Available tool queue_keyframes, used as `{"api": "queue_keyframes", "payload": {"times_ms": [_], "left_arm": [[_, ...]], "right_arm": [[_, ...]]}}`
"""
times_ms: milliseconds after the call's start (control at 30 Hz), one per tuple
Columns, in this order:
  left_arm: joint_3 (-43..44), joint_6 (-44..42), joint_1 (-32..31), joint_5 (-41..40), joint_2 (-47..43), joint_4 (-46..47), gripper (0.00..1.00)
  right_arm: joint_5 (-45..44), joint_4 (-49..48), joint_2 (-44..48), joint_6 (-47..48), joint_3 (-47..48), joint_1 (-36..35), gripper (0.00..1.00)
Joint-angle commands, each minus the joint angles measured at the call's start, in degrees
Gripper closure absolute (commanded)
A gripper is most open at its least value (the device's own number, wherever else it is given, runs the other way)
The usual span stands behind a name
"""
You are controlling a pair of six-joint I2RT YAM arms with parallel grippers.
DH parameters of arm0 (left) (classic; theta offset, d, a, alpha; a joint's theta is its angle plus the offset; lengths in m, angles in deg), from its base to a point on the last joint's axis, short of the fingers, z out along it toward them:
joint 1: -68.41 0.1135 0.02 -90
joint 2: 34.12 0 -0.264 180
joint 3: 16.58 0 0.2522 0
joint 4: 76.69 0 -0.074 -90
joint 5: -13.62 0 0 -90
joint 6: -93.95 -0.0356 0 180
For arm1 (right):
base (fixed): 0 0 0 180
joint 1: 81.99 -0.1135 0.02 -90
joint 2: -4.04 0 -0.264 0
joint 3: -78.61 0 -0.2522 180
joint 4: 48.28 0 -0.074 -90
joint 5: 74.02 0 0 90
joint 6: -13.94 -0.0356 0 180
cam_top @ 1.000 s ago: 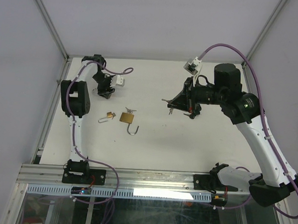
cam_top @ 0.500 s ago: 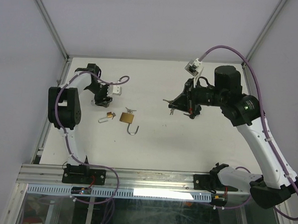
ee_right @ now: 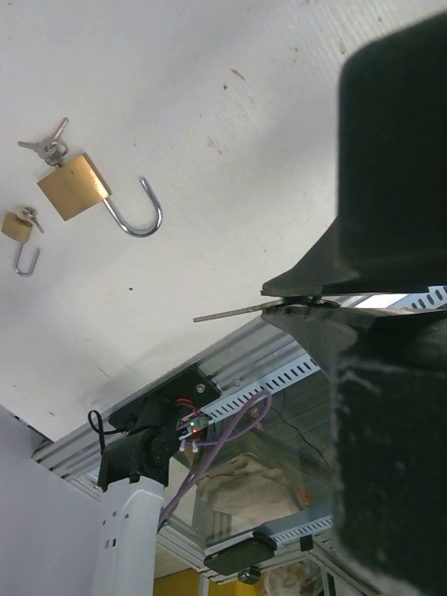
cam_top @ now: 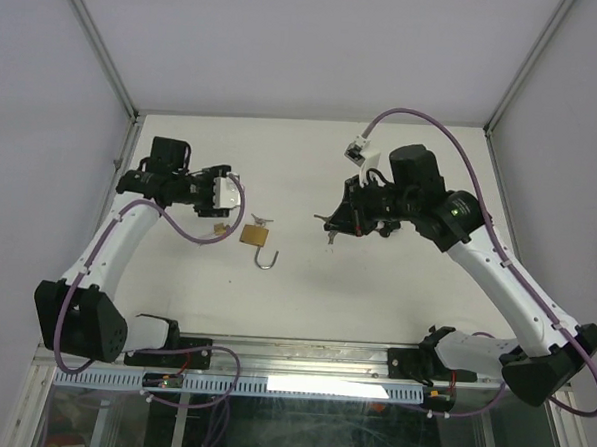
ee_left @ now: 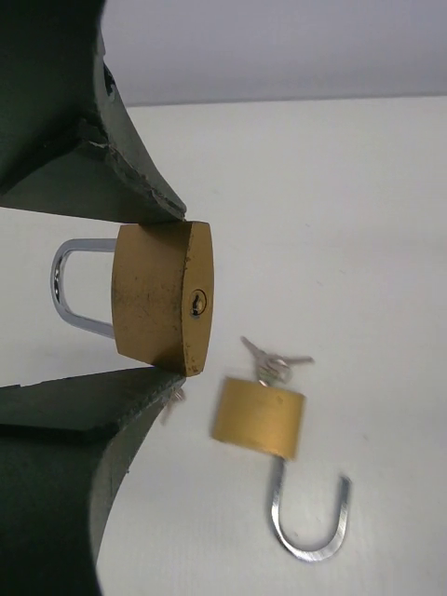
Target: Unlock with the key
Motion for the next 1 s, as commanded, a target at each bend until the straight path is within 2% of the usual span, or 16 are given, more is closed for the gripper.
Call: {"api": "queue_keyframes", "payload": {"times_ms": [0,133,267,400,633,767,800,867,967], "left_arm": [[-4.72,12.85,-9.03,5.97,-5.99,3.27,1.00],[-10.80,29.06,-20.75,4.69,-10.23,3.28,1.00],[-16.51,42.95,-31.89,-2.45,-10.89,7.91,1.00],[-18.40,46.71,-38.26,-7.74,-5.12,9.19,1.00],[-20.12,46.40,-42.00,-14.79,7.62,14.22,1.00],[-20.34,47.49,-44.30,-17.91,11.61,15.72,1.00],[-20.48,47.55,-44.58,-18.31,12.16,15.72,0.96],[-21.24,46.97,-44.77,-19.05,12.26,15.69,0.51],[-22.78,41.17,-44.76,-19.32,9.15,15.08,0.04]], "right_arm": [[-1.43,-5.44,1.41,-3.20,-1.14,-0.59,1.00],[-2.01,-5.29,2.81,-3.35,-1.67,-0.64,1.00],[-2.20,-4.94,3.50,-4.16,-2.51,-0.61,1.00],[-1.94,-4.95,4.44,-5.30,-3.20,-0.66,1.00],[-3.33,-3.91,7.39,-6.41,-3.91,-0.63,1.00],[-3.50,-3.60,8.86,-7.27,-4.34,-0.62,1.00],[-3.54,-3.58,9.14,-7.46,-4.46,-0.66,1.00],[-3.66,-3.34,9.63,-7.75,-4.54,-0.70,1.00],[-3.79,-3.31,10.27,-7.84,-4.66,-0.71,1.00]]}}
